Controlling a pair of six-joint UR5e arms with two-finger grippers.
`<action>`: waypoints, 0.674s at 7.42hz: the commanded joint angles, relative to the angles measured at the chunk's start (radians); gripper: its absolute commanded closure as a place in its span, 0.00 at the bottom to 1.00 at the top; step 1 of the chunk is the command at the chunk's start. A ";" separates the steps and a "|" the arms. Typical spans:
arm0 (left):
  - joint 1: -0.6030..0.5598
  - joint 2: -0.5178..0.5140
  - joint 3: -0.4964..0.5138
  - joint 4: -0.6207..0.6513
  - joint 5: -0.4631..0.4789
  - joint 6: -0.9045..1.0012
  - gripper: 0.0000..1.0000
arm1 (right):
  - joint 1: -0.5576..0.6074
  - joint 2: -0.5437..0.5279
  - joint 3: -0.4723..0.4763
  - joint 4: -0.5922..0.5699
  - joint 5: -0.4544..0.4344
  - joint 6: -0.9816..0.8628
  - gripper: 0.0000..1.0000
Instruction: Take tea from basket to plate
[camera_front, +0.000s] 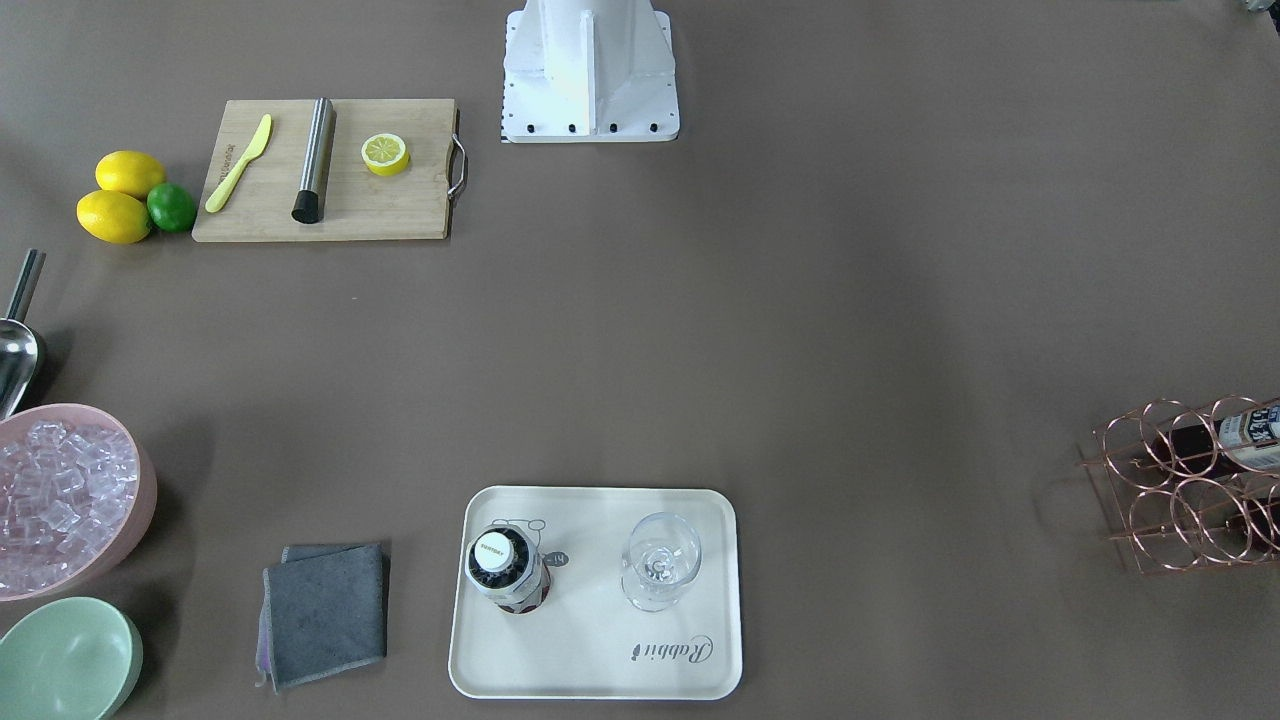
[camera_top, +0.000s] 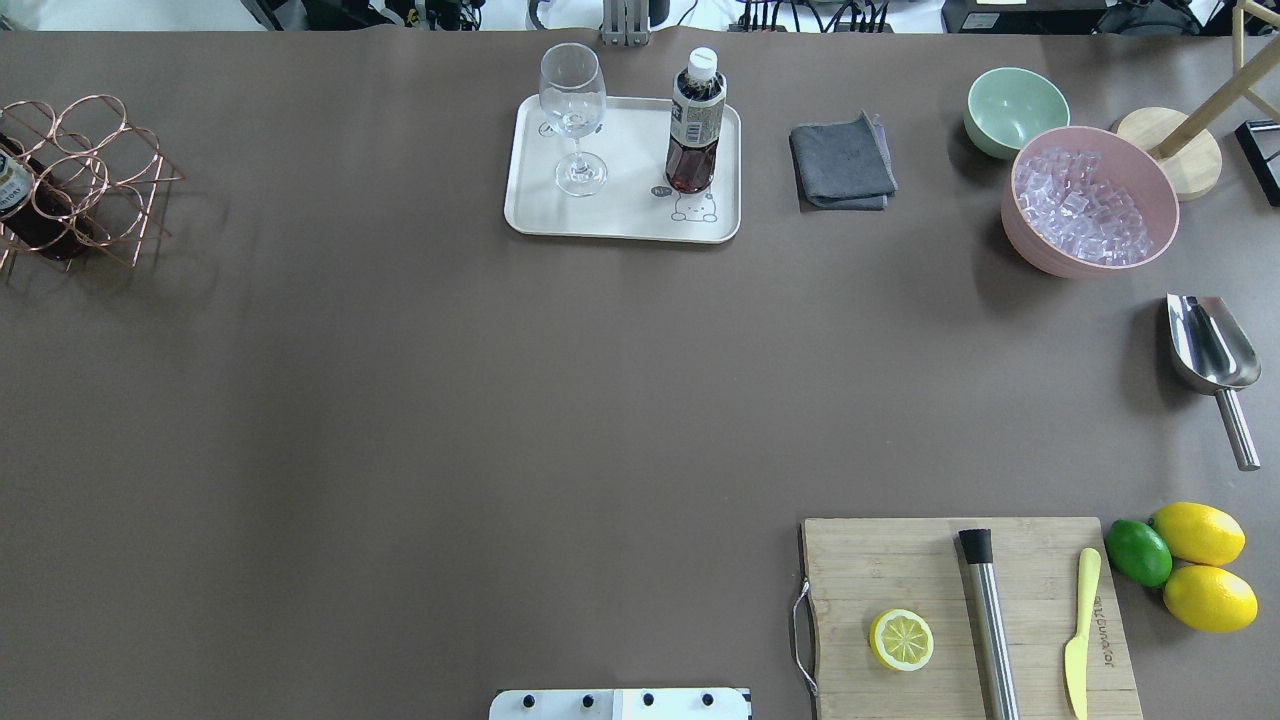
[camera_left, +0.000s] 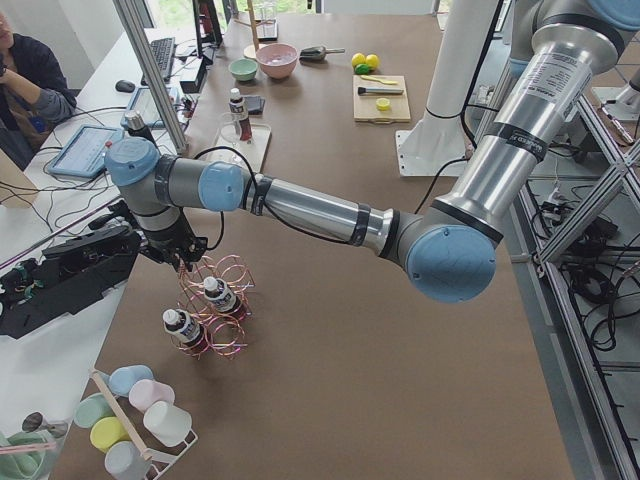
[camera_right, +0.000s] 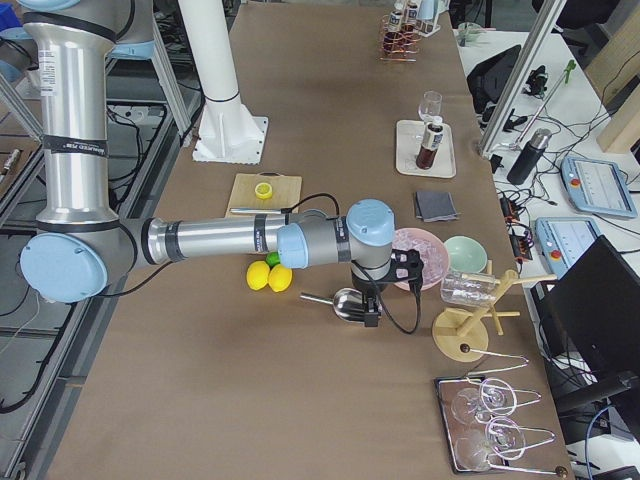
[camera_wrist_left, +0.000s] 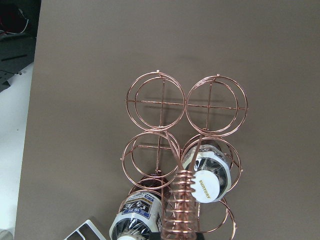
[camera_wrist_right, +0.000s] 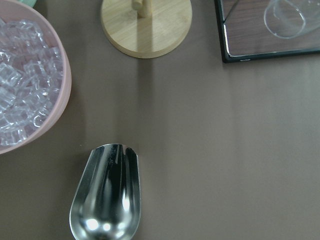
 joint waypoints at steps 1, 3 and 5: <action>-0.001 0.000 -0.002 0.005 0.001 -0.010 0.02 | 0.073 -0.023 -0.012 -0.091 0.023 -0.041 0.00; -0.016 -0.001 -0.011 0.015 0.001 -0.019 0.02 | 0.053 -0.023 -0.008 -0.091 0.024 -0.015 0.00; -0.061 0.003 -0.073 0.126 -0.015 -0.039 0.02 | 0.023 -0.022 -0.023 -0.080 0.027 0.015 0.00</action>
